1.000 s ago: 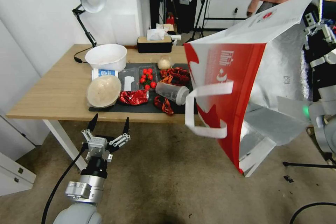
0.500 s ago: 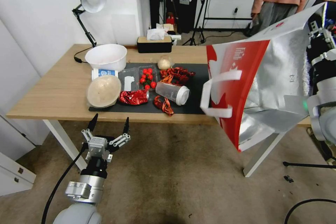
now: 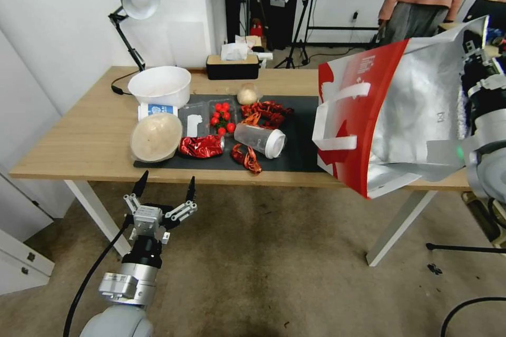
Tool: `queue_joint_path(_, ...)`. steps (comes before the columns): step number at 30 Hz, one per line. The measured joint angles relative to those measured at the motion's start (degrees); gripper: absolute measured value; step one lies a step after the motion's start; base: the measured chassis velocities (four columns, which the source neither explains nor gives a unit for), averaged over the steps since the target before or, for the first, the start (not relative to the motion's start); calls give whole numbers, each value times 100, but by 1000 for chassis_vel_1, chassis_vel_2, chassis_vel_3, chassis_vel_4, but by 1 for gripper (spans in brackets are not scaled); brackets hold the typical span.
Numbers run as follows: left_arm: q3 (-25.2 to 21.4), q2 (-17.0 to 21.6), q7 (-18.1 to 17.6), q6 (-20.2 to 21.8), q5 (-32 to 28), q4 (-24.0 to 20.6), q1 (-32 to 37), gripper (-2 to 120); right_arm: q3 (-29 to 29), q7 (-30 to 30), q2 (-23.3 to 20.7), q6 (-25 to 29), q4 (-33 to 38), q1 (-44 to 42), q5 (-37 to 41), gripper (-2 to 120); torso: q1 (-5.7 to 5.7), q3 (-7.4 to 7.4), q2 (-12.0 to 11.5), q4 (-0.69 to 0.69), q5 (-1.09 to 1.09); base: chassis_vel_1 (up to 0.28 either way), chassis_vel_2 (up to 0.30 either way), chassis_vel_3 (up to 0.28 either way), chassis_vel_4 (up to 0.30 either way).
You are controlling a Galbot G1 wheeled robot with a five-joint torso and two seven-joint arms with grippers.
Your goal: Pick up the food delivery bag from the floor and place it on the table.
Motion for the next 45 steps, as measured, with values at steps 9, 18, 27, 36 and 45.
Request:
queue_joint_path(9, 26, 9, 5, 0, -1, 33, -20, 100, -208, 77, -227, -162, -370, 296, -106, 4, 0, 0, 0, 0, 0, 0, 0, 0, 0)
queue_joint_path(18, 28, 16, 6, -8, -2, 37, -20, 100, -425, -32, -423, -183, -704, 592, -136, 37, 0, 0, -1, 0, 1, 0, 0, 0, 0)
queue_joint_path(27, 15, 8, -11, -47, -10, 37, -9, 100, -478, -181, -435, -183, -752, 613, -137, 69, 0, 0, 0, 0, 1, 0, 0, 0, 0)
queue_joint_path(36, 12, 5, -36, -51, -22, 11, -3, 100, -424, -343, -443, -183, -678, 463, -162, 99, 0, 0, -1, 0, 0, 0, 0, 0, 0)
queue_joint_path(45, 53, 25, -138, -52, -127, -4, -2, 100, -22, -837, -414, -229, -260, -150, -719, 100, -1, -1, -1, 0, 0, 0, 0, 0, 0)
